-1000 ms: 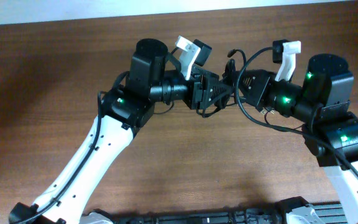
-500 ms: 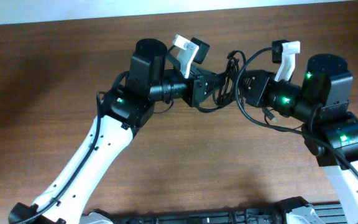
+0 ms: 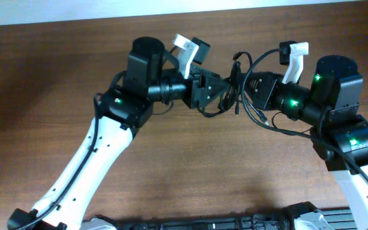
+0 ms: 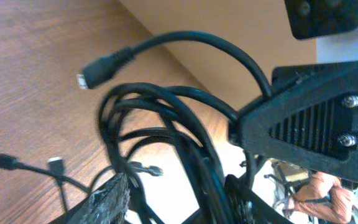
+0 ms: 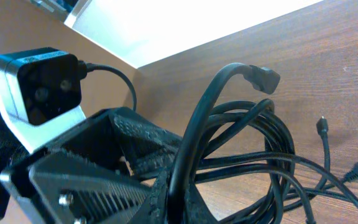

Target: Untangle cables

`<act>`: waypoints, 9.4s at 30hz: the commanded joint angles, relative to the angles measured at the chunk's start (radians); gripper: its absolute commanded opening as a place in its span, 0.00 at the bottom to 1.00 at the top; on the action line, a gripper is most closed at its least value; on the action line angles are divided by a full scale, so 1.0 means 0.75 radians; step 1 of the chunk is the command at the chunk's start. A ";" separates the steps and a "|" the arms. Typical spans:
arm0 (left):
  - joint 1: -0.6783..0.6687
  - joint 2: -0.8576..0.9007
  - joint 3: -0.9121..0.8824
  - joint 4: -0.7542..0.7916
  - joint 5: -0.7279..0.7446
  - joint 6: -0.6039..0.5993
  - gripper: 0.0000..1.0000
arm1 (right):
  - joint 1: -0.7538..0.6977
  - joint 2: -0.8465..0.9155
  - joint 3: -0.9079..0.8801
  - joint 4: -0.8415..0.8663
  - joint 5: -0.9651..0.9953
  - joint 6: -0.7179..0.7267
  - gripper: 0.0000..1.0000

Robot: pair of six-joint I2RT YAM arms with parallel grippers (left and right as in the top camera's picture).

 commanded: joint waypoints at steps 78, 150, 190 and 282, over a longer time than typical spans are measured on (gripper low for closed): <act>-0.141 -0.201 0.011 -0.001 -0.205 0.690 0.00 | 0.007 -0.010 0.009 -0.083 -0.011 -0.090 0.61; -0.039 -0.454 0.011 -0.344 -0.248 1.486 0.00 | 0.005 0.015 0.009 0.065 -0.198 -0.078 0.72; -0.039 -0.420 0.011 0.066 -0.310 0.876 0.00 | 0.007 0.015 0.009 0.182 -0.198 0.130 0.72; 0.058 -0.447 0.011 -0.170 -0.267 1.131 0.00 | 0.005 0.209 0.009 0.016 -0.417 -0.281 0.77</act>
